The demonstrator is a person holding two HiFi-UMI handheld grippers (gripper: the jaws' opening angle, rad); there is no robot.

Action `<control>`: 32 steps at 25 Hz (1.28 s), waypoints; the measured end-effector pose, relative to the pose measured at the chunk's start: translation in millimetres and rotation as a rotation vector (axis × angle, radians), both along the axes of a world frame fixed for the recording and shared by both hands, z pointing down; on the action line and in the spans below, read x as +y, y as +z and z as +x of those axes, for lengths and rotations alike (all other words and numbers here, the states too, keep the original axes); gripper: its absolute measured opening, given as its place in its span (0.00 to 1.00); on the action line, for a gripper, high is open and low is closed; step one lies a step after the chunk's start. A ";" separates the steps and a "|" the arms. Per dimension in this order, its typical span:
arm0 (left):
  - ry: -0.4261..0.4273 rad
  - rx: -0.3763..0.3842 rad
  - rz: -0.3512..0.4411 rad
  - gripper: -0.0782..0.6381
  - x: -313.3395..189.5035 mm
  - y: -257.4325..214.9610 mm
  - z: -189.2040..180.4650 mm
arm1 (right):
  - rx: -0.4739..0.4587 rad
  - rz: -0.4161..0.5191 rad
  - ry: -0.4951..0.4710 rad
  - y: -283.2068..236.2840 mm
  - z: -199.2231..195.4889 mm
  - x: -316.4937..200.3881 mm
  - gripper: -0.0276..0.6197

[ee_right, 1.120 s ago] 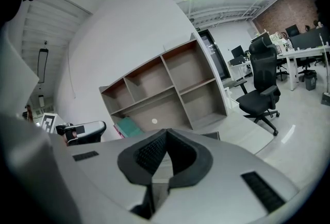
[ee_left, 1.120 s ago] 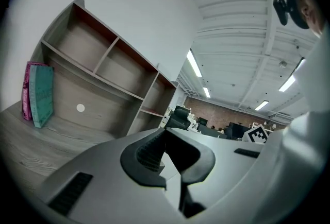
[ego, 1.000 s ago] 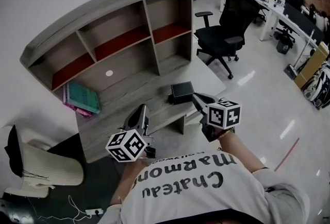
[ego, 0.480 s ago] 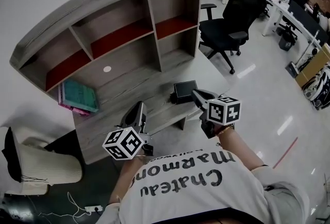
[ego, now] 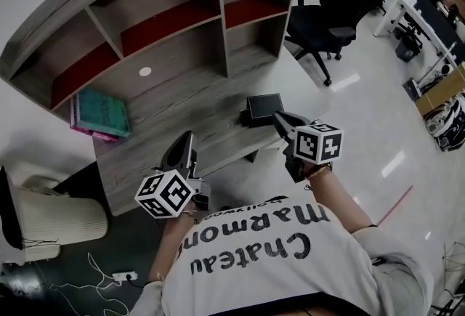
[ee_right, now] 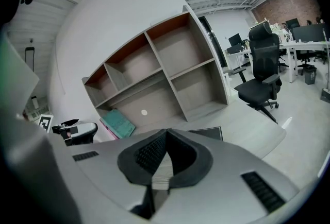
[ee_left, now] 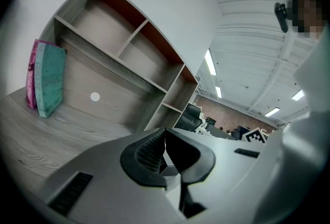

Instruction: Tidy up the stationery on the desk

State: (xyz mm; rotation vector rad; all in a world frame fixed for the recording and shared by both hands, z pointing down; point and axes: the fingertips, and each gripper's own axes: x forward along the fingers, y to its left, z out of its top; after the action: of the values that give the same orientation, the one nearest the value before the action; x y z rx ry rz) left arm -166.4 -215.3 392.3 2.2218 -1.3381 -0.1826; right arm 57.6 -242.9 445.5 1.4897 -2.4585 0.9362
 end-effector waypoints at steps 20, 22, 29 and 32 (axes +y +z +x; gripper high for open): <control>-0.137 -0.024 -0.121 0.13 40.7 43.1 -45.3 | -0.033 -0.103 -0.042 48.7 -16.9 -17.3 0.07; -0.145 -0.017 -0.115 0.13 38.5 41.8 -44.3 | -0.025 -0.107 -0.052 50.1 -18.6 -20.6 0.07; -0.178 -0.007 -0.091 0.13 18.6 32.4 -42.1 | 0.019 -0.096 -0.099 48.6 -21.6 -42.5 0.07; -0.203 -0.002 -0.087 0.13 8.1 28.1 -40.9 | 0.025 -0.100 -0.124 47.6 -19.7 -54.4 0.07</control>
State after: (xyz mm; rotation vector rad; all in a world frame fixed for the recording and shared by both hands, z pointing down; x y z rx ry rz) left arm -207.4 -207.1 420.4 2.0144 -1.5421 -0.1918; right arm 37.9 -297.4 493.1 1.2939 -2.4160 0.9943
